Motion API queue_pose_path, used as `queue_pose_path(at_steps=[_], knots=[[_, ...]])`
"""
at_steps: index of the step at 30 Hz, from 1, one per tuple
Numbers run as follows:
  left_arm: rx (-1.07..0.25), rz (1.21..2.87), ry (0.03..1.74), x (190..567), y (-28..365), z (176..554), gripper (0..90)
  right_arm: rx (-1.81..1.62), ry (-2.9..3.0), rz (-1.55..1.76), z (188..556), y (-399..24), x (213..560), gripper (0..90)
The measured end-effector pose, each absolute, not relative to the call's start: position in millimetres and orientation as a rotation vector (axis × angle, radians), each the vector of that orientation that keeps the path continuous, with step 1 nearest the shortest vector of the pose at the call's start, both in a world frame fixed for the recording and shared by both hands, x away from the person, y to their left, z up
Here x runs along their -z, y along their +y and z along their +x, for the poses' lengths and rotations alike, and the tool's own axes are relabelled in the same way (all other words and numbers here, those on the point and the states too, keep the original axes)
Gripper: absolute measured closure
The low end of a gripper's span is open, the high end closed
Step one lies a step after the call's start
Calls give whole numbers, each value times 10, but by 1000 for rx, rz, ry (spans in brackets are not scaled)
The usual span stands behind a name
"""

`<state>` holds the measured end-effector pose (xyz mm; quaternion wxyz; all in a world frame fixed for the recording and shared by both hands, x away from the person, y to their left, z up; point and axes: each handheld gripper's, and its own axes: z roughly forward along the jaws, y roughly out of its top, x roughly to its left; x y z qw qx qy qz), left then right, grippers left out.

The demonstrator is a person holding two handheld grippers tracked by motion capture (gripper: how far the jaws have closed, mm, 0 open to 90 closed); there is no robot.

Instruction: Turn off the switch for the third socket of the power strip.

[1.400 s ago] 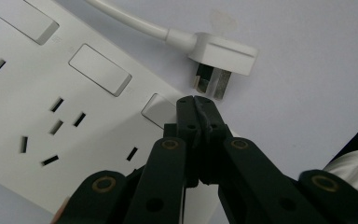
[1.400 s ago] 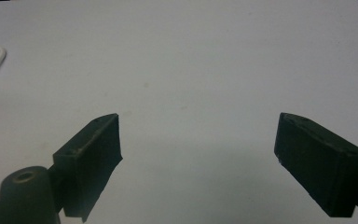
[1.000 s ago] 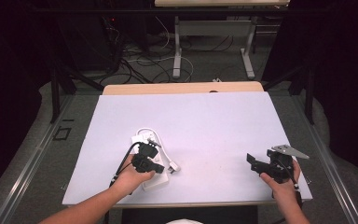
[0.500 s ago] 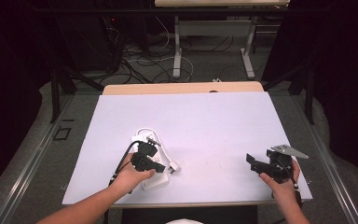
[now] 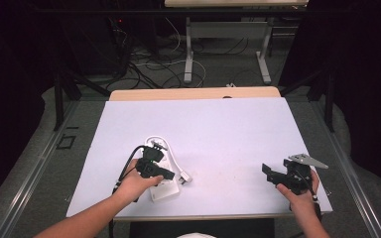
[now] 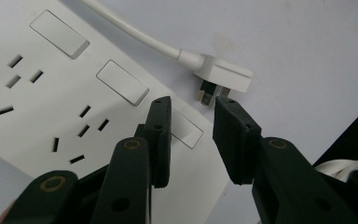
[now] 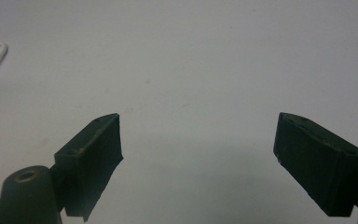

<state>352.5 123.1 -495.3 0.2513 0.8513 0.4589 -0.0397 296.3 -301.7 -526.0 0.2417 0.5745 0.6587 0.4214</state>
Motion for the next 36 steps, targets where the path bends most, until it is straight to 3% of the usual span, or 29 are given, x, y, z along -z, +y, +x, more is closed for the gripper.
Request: queue_pose_path(at_steps=[36], knots=[[-58, 2173, 1364, 4753, 1641, 3819, 493, -1162, 1795, 1591, 2973, -3031, 5277, 145]])
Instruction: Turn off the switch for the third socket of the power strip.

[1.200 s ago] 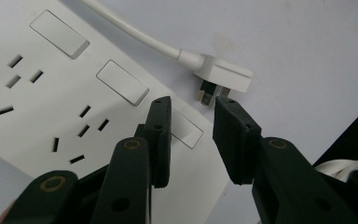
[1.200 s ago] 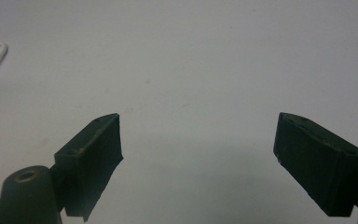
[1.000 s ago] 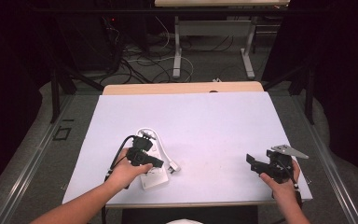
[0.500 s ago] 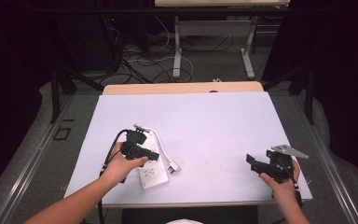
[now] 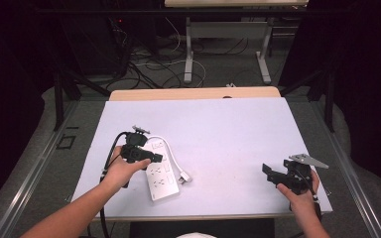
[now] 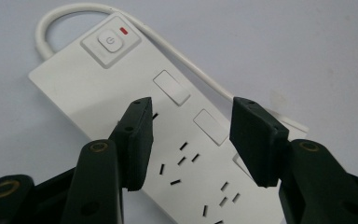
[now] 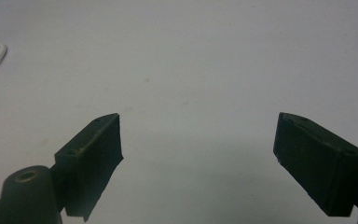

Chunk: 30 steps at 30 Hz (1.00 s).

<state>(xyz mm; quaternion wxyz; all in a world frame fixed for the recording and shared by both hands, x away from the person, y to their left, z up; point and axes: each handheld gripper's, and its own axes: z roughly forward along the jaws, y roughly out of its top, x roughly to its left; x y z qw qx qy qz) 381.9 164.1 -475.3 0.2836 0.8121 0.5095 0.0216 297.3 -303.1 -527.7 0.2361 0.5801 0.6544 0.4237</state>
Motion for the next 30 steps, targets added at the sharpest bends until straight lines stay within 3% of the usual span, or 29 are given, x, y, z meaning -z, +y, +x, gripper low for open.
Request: queue_pose_path(at_steps=[16, 30], knots=[[-144, 2083, 1386, 4787, 1887, 3953, 386, -1164, 1792, 1589, 2973, -3032, 5279, 145], [-282, 2008, 1421, 4880, 2154, 3998, 183, -1162, 1796, 1589, 2974, -3031, 5282, 145]])
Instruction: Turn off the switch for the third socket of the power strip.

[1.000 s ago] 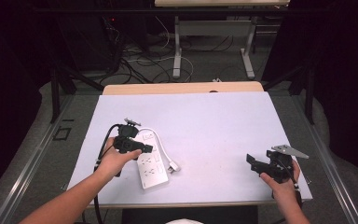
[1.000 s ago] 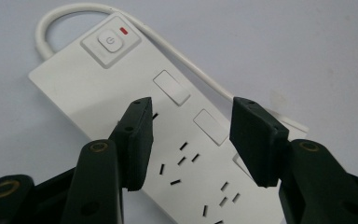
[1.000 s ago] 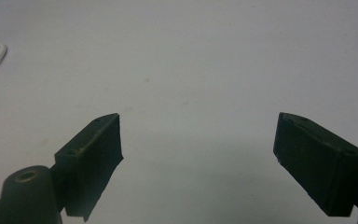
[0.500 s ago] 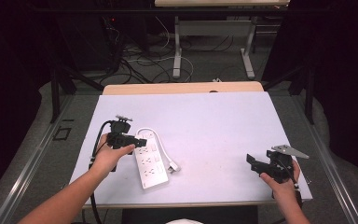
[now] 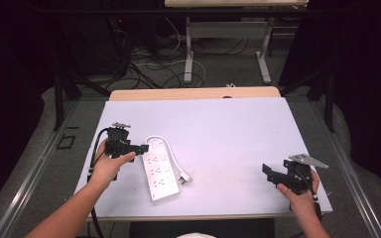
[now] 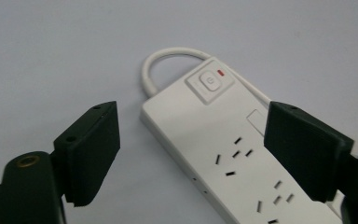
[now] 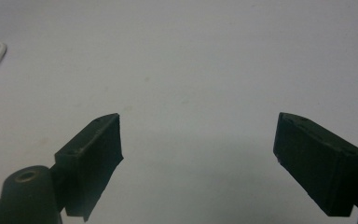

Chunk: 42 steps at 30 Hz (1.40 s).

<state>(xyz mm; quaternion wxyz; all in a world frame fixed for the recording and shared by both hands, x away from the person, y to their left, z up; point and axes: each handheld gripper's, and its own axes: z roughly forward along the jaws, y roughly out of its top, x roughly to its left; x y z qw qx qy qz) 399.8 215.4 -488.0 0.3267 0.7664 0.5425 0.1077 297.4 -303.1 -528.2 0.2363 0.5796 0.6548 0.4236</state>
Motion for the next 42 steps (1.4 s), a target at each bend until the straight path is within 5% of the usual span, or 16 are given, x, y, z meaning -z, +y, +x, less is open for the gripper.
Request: queue_pose_path(at_steps=[14, 42], knots=[[-382, 1922, 1486, 5097, 2539, 3996, 4, -1159, 1790, 1593, 2978, -3018, 5291, 145], [-425, 1715, 1465, 5415, 2916, 3679, 16, -1157, 1803, 1594, 2972, -3023, 5286, 145]])
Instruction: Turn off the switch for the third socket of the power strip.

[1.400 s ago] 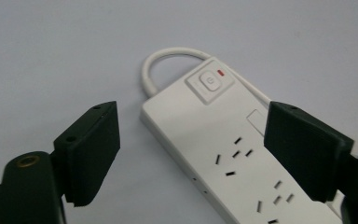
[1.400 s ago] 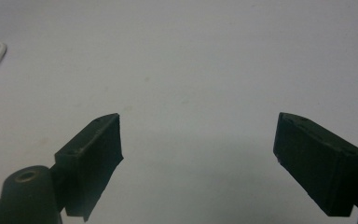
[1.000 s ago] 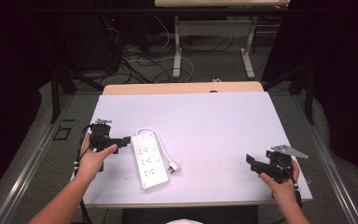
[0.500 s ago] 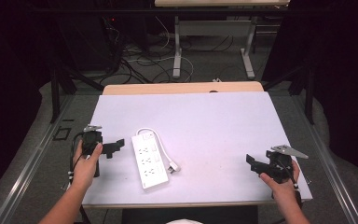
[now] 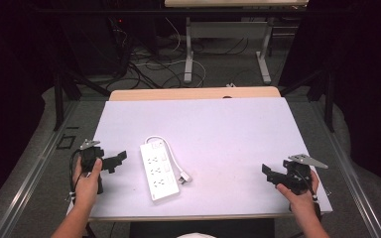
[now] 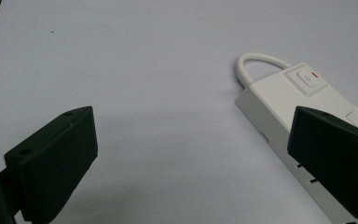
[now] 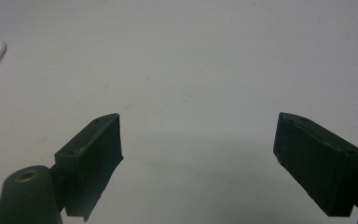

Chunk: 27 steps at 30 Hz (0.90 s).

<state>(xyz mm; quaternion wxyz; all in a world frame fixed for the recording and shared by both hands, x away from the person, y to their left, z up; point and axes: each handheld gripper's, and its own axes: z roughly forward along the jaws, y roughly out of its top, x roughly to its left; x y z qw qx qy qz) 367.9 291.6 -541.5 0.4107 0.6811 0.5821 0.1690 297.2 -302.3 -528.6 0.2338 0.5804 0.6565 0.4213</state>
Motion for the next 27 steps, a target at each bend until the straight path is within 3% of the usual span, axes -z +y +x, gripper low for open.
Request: queue_pose_path(at_steps=[27], knots=[[-456, 1684, 1492, 5604, 3015, 3604, 17, -1153, 1822, 1581, 2981, -3028, 5296, 145]])
